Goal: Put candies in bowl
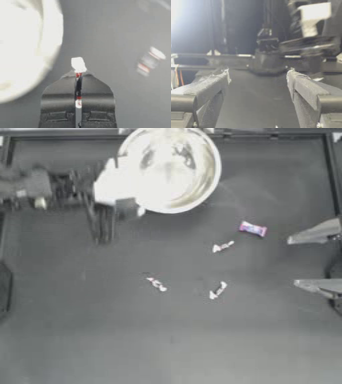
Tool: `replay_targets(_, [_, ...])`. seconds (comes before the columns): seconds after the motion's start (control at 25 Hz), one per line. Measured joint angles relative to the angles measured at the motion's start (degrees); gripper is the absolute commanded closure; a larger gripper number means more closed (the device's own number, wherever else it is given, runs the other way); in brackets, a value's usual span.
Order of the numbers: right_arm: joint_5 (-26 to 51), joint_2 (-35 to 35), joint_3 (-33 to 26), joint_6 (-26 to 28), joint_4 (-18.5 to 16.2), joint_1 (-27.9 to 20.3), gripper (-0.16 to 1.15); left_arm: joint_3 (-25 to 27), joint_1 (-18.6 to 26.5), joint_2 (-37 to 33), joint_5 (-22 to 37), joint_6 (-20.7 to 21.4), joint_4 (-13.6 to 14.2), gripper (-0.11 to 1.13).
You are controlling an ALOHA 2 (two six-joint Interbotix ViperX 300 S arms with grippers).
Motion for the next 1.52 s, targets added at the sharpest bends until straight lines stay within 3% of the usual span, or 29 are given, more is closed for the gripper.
replay_targets(0.36, [0.0, 1.5, -0.2, 0.0, 0.1, 0.1, 0.00, -8.1, 9.2, 10.5, -6.6, 2.9, -0.1, 0.95])
replay_targets(0.88, [0.0, 2.9, -0.7, 0.0, 0.2, 0.0, 0.00, -18.1, 13.8, 24.7, -7.6, 5.4, -0.2, 0.91])
replay_targets(1.0, [0.0, 2.9, -0.7, 0.0, 0.4, 0.0, 0.00, -18.7, 13.8, 25.3, -7.6, 5.4, -0.1, 0.69])
replay_targets(1.08, [0.0, 2.9, -0.8, 0.0, 0.4, 0.0, 0.00, -18.8, 13.7, 25.3, -7.6, 5.4, -0.2, 0.38])
replay_targets(1.12, [0.0, 2.9, -0.7, 0.0, 0.4, 0.1, 0.00, -18.8, 13.7, 25.3, -7.6, 5.2, -0.2, 0.16])
replay_targets(1.2, [0.0, 2.9, -0.7, 0.0, 0.4, 0.0, 0.00, -18.9, 13.8, 25.3, -7.5, 5.0, -0.6, -0.09])
replay_targets(1.4, [0.0, 2.9, -0.7, 0.0, 0.4, 0.0, 0.00, -18.8, 13.7, 25.3, -7.6, 5.1, -2.1, 0.13])
replay_targets(1.52, [0.0, 2.9, -0.7, 0.0, 0.4, 0.1, 0.00, -18.9, 13.5, 25.3, -7.6, 5.2, -2.2, 0.10])
